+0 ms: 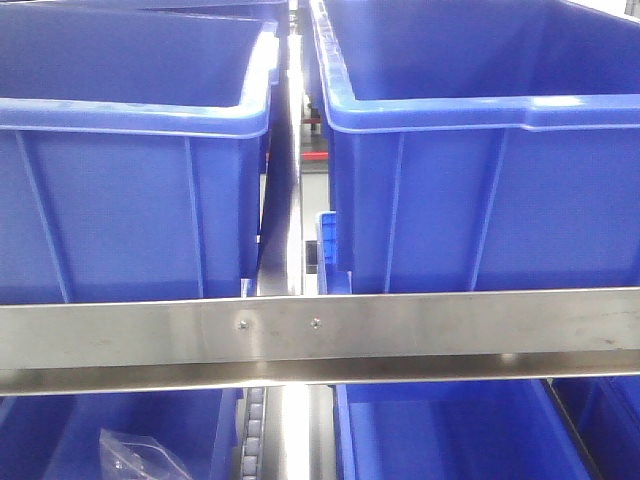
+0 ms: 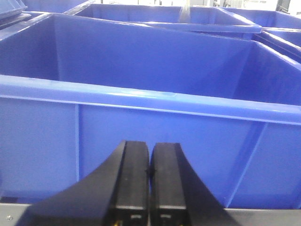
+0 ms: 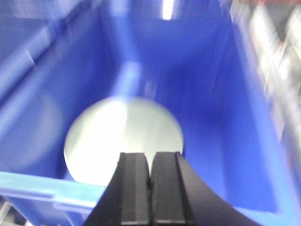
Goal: Place green plate on second shelf with right arm
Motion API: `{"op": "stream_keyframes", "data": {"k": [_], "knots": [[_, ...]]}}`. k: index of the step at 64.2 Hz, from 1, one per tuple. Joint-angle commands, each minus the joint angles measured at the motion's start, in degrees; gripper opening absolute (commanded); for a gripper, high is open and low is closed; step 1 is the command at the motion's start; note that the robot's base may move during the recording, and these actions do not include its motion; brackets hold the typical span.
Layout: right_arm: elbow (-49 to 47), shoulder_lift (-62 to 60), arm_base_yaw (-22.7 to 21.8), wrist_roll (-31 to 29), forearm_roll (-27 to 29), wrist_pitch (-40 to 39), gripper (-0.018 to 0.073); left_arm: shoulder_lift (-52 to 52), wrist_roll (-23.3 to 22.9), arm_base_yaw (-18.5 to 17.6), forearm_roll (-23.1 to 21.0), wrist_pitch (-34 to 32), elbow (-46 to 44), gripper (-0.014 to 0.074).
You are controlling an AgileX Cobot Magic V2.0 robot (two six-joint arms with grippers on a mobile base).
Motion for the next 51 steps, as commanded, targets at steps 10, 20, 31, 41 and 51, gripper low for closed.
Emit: {"op": "stream_keyframes", "data": {"k": [10,20,31,41,51], "knots": [[15.7,-16.8,-4.6,-0.1,-0.6,-16.2,0.0032,-1.0,-0.2,-0.2,-0.2,-4.7,2.3,0.0131],[26.2,-27.2,-8.8,0.1,1.4,-19.5,0.0032,-1.0,-0.2,-0.2,-0.2,-4.7,2.3,0.0131],[30.3,-34.1,-10.7,0.1,1.6,-13.2,0.0032,-1.0,-0.2,-0.2,-0.2,-4.6,2.3,0.0131],[30.5,-34.2,-10.7,0.0,1.5,-8.6,0.0032,-1.0,-0.2,-0.2,-0.2,-4.7,2.3,0.0131],[30.5,-34.2,-10.7,0.0,1.6,-9.6,0.0032,-1.0,-0.2,-0.2,-0.2,-4.7,2.3,0.0131]]}}
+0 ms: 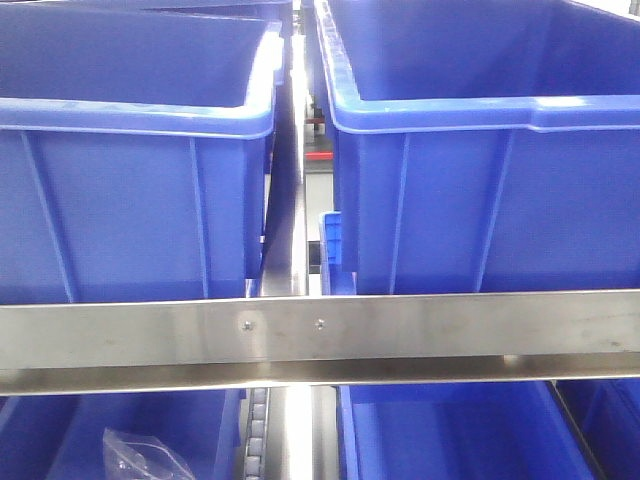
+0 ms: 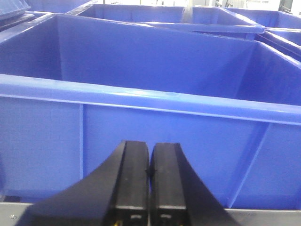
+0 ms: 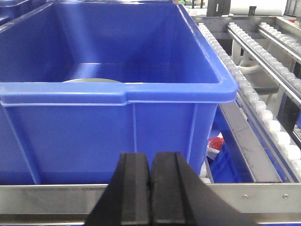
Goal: Place green plate on second shelf with right arm
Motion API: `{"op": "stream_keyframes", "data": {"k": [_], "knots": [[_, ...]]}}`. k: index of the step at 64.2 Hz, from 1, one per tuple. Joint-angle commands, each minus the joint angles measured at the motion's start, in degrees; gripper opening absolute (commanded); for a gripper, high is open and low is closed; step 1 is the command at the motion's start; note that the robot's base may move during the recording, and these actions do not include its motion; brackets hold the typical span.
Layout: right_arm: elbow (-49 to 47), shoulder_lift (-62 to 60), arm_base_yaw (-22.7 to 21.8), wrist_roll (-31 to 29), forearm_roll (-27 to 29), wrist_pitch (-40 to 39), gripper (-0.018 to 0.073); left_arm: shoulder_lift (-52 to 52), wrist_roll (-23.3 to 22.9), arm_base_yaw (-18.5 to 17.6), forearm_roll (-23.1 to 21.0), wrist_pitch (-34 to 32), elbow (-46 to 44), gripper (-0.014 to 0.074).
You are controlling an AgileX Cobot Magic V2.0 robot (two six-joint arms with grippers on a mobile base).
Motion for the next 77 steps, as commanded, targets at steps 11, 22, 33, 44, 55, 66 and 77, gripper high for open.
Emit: {"op": "stream_keyframes", "data": {"k": [11,22,33,44,55,66,77], "knots": [[-1.0,-0.7,-0.3,0.0,-0.1,-4.1,0.0032,-1.0,-0.2,-0.2,-0.2,-4.7,2.3,0.0131],[-1.0,-0.7,-0.3,-0.5,0.4,-4.1,0.0032,-1.0,-0.2,-0.2,-0.2,-4.7,2.3,0.0131],[-1.0,-0.7,-0.3,-2.8,0.4,-4.1,0.0032,-1.0,-0.2,-0.2,-0.2,-4.7,2.3,0.0131],[-1.0,-0.7,-0.3,-2.8,0.7,-3.7,0.0032,-1.0,-0.2,-0.2,-0.2,-4.7,2.3,0.0131],[-1.0,-0.7,-0.3,-2.8,0.7,-3.7,0.0032,-1.0,-0.2,-0.2,-0.2,-4.7,2.3,0.0131],[-1.0,-0.7,-0.3,-2.8,0.7,-3.7,0.0032,-1.0,-0.2,-0.2,-0.2,-4.7,2.3,0.0131],[-1.0,-0.7,-0.3,-2.8,0.7,-3.7,0.0032,-1.0,-0.2,-0.2,-0.2,-4.7,2.3,0.0131]]}}
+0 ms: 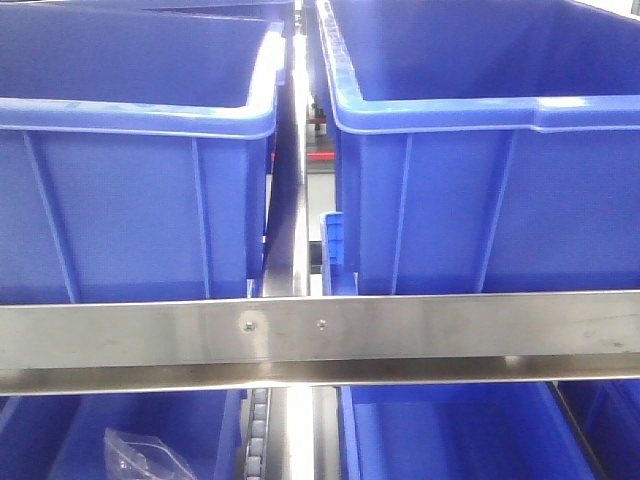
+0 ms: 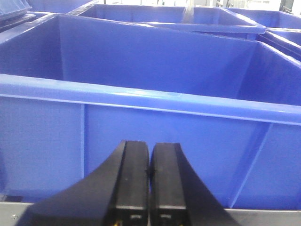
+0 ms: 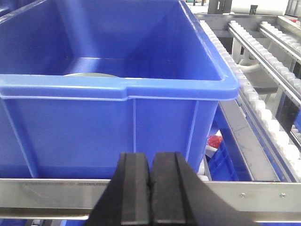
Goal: Place green plate on second shelf with right arm
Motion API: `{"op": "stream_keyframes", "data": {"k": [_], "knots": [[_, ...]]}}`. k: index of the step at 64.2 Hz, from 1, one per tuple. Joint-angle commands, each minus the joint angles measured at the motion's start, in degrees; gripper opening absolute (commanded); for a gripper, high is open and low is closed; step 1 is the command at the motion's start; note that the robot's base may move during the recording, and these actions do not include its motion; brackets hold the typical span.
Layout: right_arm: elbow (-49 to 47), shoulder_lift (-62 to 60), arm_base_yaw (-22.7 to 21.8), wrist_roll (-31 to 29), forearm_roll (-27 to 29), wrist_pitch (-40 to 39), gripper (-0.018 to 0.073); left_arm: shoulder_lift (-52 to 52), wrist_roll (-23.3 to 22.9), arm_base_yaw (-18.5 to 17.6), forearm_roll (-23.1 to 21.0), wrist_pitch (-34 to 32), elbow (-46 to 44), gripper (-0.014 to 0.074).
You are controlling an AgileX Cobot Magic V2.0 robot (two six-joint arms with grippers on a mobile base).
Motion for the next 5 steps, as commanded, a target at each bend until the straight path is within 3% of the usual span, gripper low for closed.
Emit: {"op": "stream_keyframes", "data": {"k": [1,5], "knots": [[-1.0,-0.7,-0.3,-0.5,-0.1,-4.5,0.0032,-1.0,-0.2,-0.2,-0.2,-4.7,2.3,0.0131],[-1.0,-0.7,-0.3,-0.5,-0.1,-4.5,0.0032,-1.0,-0.2,-0.2,-0.2,-4.7,2.3,0.0131]]}}
